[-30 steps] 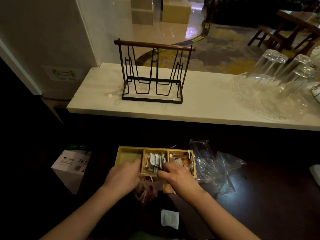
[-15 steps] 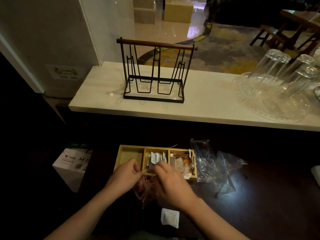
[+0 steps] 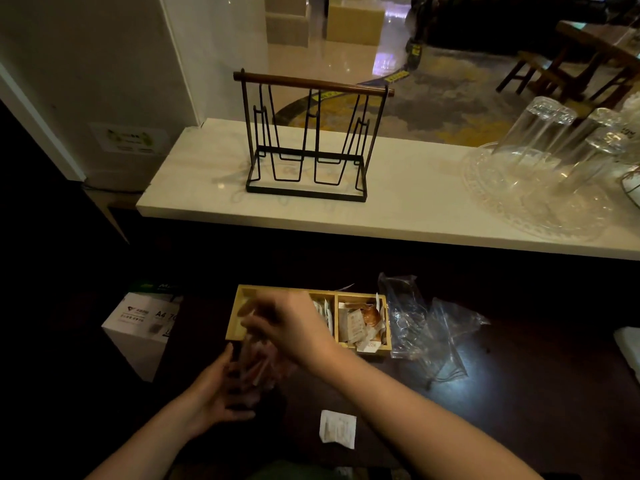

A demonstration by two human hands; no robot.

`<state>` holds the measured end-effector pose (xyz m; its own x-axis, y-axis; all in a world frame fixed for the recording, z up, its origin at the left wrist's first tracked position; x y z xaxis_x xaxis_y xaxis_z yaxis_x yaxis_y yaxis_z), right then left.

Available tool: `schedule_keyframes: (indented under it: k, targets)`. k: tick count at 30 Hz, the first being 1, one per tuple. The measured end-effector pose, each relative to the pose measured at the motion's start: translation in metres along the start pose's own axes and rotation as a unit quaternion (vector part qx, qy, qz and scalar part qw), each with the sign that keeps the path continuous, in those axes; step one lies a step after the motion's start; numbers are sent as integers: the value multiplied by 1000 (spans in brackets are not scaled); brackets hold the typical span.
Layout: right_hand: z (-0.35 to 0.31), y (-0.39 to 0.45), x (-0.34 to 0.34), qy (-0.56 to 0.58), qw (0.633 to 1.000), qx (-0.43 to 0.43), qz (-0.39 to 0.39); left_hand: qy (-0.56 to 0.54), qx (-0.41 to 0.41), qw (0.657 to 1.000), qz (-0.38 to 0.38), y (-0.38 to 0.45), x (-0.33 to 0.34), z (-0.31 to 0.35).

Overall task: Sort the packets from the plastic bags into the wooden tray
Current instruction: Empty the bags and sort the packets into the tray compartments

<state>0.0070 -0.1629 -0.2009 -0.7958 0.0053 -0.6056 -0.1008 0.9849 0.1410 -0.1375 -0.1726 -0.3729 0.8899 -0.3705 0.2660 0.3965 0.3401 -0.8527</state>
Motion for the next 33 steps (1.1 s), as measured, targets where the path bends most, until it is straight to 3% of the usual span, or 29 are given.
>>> schedule_keyframes:
  k: [3, 7, 12, 18, 27, 33]
  targets:
    - [-1, 18, -21, 92, 995, 27, 27, -101, 58, 992, -39, -10, 9, 11]
    - [25, 28, -35, 82, 993, 88, -11, 29, 227, 962, 152, -25, -26, 58]
    - [61, 25, -23, 58, 989, 134, -38, 240, 334, 857, 310, -61, -50, 108]
    - [102, 26, 2, 92, 974, 205, 5, 423, 336, 724, 429, -85, -61, 145]
    - [129, 16, 27, 246, 929, 276, 30, 528, 401, 612, 431, -107, -22, 169]
    - [138, 18, 28, 240, 923, 298, 38, 521, 425, 621, 402, -111, -4, 179]
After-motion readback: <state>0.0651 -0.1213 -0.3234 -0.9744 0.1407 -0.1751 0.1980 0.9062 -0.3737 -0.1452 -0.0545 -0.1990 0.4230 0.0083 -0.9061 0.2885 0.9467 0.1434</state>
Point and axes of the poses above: each hand's wrist, its own y-axis towards the middle knuckle, its own x-axis out of the palm, z = x × y, the point moved 7 cm from there along y, towards the middle knuckle, and after that the axes turned 7 degrees about -z, right-handed, at the moved point
